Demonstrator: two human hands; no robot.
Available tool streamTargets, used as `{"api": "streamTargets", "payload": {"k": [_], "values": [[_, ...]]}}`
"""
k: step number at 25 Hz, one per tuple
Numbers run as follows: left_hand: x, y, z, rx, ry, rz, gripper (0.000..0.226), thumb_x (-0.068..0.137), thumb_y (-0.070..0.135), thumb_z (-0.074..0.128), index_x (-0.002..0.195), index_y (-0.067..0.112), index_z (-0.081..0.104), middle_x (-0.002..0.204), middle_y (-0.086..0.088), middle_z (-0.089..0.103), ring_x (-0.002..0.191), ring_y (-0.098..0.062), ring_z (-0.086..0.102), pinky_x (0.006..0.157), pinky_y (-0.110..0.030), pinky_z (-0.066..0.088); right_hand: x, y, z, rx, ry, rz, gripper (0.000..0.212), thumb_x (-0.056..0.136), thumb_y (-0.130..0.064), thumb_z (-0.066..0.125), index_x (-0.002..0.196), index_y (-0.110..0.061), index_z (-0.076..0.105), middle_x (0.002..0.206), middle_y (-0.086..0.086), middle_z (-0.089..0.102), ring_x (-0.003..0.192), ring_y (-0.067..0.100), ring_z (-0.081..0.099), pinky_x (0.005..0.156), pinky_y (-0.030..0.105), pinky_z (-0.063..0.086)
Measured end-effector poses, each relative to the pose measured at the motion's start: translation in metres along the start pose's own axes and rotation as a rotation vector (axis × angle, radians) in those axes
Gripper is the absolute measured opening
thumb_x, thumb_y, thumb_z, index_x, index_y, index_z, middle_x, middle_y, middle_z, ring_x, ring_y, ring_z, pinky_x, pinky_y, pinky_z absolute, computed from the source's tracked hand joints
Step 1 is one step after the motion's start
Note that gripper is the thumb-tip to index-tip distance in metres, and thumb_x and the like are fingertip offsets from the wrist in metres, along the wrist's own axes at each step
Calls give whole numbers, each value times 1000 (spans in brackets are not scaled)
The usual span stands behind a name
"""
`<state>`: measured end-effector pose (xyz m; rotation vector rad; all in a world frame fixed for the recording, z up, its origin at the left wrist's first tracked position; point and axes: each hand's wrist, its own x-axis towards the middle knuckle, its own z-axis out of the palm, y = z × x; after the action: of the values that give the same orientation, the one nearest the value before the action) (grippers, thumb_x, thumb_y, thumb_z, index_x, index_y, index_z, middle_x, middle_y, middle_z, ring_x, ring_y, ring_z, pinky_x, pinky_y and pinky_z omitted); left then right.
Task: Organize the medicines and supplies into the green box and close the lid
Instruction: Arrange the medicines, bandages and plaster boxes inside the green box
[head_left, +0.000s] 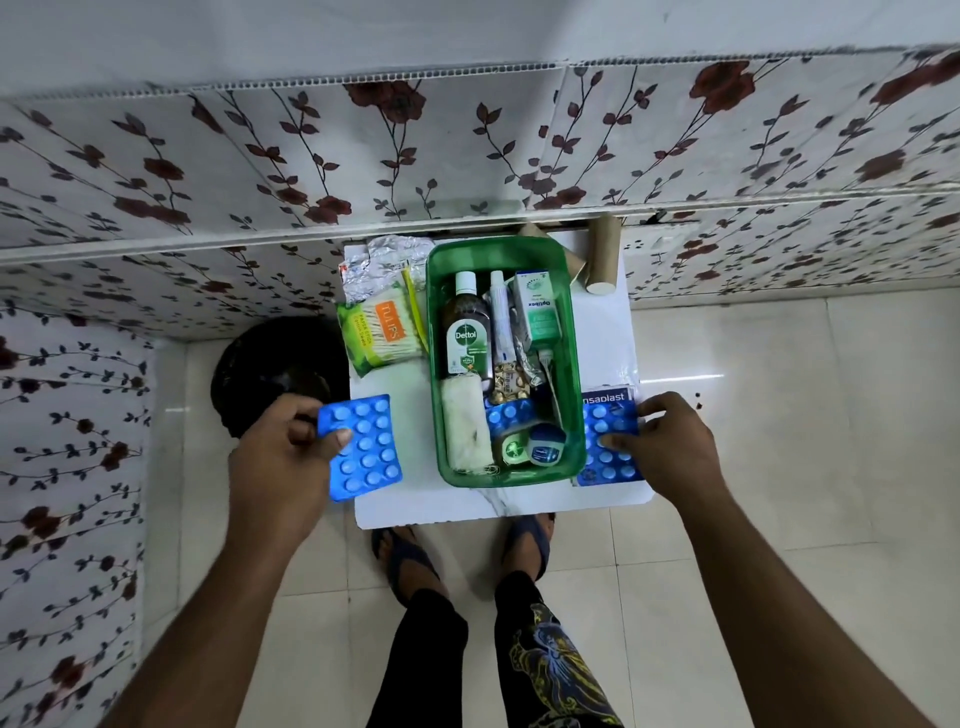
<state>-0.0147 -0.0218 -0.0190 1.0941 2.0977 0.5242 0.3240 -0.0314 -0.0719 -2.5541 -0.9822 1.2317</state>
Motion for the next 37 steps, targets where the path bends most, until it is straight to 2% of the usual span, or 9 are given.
{"api": "streamTargets", "payload": {"k": [2, 6, 10, 17, 23, 25, 28, 32, 37], "values": [[-1, 27, -23, -136, 69, 74, 30, 80, 4, 72, 95, 28, 63, 78, 0, 64, 72, -20, 65, 66, -29, 55, 0, 0, -2, 35, -9, 8, 48, 69, -24, 86, 105, -17, 55, 86, -2, 62, 72, 14, 60, 54, 26, 44], [-14, 90, -8, -294, -94, 199, 36, 82, -1, 67, 101, 30, 64, 81, -3, 63, 70, -14, 66, 58, -28, 60, -1, 0, -11, 98, -17, 13, 43, 70, -21, 86, 99, -16, 54, 79, -7, 58, 68, 7, 56, 53, 26, 42], [-12, 107, 65, 127, -350, 330, 31, 85, 2, 63, 98, 31, 60, 71, 9, 54, 68, -18, 58, 58, -27, 48, -2, 2, -21, 161, -58, -12, 30, 73, -14, 83, 89, -13, 57, 78, 0, 64, 65, 14, 61, 51, 24, 42], [-12, 101, 101, 605, -366, 462, 28, 84, 9, 65, 110, 17, 63, 101, -10, 62, 90, -30, 62, 69, -34, 44, 2, 4, -36, 389, -107, -10, 13, 90, -7, 64, 102, -15, 66, 83, -7, 68, 73, 7, 64, 56, 20, 43], [-13, 103, 97, 725, -480, 541, 37, 79, 23, 76, 110, 9, 60, 105, -9, 51, 97, -28, 56, 72, -36, 45, -6, -16, -52, 483, -26, -61, 15, 95, -5, 56, 104, -14, 62, 82, -6, 66, 71, 7, 62, 49, 10, 43], [-14, 108, 91, 684, -478, 561, 45, 80, 28, 75, 118, 12, 59, 106, -7, 54, 96, -25, 57, 73, -34, 44, -17, -35, -62, 528, 76, -132, 13, 95, -6, 56, 101, -16, 60, 81, -9, 67, 67, 1, 63, 49, 8, 42], [-4, 113, 60, 270, -276, 494, 33, 87, 22, 67, 120, 20, 64, 92, 3, 62, 73, -6, 59, 68, -21, 45, -40, -73, -66, 560, 104, -312, 19, 94, -5, 56, 89, -24, 59, 78, -9, 68, 63, -6, 63, 52, 9, 44], [21, 89, 22, -58, 6, 259, 20, 87, 7, 61, 97, 23, 70, 72, 8, 62, 55, 0, 54, 51, -6, 38, -55, -108, -24, 237, -111, -428, 12, 90, -13, 57, 96, -23, 59, 85, 2, 71, 81, 20, 68, 68, 33, 54], [32, 55, 20, -67, -71, 172, 22, 88, 3, 58, 97, 21, 69, 75, 3, 64, 60, -11, 56, 50, -9, 40, -50, -119, 29, -331, -220, -508, 25, 90, -14, 56, 114, -11, 58, 96, 14, 68, 92, 36, 61, 68, 33, 45]]}}
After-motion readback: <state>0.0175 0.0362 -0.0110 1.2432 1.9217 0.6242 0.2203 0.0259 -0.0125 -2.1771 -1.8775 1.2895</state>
